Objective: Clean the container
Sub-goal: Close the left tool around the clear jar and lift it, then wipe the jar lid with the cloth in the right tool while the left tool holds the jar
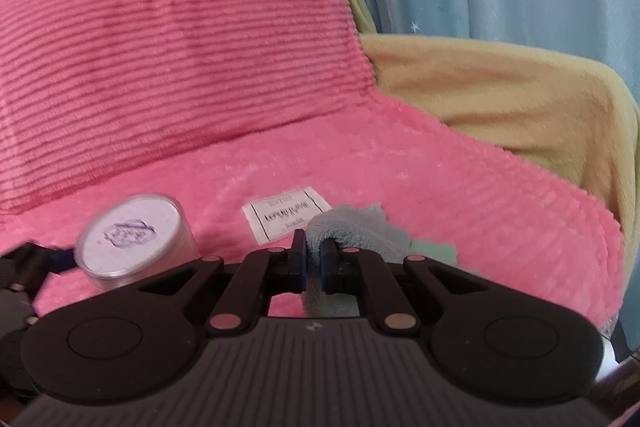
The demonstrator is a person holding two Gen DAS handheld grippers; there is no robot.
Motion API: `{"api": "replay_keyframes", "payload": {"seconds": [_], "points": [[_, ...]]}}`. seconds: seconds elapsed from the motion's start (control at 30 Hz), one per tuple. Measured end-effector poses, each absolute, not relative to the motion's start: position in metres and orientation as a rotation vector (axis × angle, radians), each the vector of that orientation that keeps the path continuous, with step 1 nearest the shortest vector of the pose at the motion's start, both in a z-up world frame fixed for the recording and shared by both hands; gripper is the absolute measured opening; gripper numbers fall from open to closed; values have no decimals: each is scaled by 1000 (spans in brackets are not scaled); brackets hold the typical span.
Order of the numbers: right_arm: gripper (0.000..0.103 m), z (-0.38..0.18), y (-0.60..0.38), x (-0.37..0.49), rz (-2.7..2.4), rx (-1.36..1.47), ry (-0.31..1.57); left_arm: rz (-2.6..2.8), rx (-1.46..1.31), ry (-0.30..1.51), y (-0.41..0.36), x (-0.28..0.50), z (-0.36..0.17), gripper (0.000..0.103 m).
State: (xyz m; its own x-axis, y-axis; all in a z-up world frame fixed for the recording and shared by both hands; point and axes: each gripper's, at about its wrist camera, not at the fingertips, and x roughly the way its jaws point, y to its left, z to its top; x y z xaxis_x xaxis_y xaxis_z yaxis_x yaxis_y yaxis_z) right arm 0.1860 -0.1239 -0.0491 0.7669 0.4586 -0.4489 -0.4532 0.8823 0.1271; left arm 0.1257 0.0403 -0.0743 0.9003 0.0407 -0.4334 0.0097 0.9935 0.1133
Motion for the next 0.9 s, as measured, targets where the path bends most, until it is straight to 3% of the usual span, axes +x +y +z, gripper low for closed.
{"api": "replay_keyframes", "payload": {"seconds": [0.07, 0.53, 0.9], "points": [[5, -47, -122, 184, 533, 2, 481, 3, 120, 463, 39, 130, -76, 86], [5, -35, -105, 169, 797, -66, 410, -114, 186, 449, 26, 124, -82, 86], [5, -35, -100, 184, 1007, 162, 563, -107, 138, 452, 31, 122, -82, 86]]}}
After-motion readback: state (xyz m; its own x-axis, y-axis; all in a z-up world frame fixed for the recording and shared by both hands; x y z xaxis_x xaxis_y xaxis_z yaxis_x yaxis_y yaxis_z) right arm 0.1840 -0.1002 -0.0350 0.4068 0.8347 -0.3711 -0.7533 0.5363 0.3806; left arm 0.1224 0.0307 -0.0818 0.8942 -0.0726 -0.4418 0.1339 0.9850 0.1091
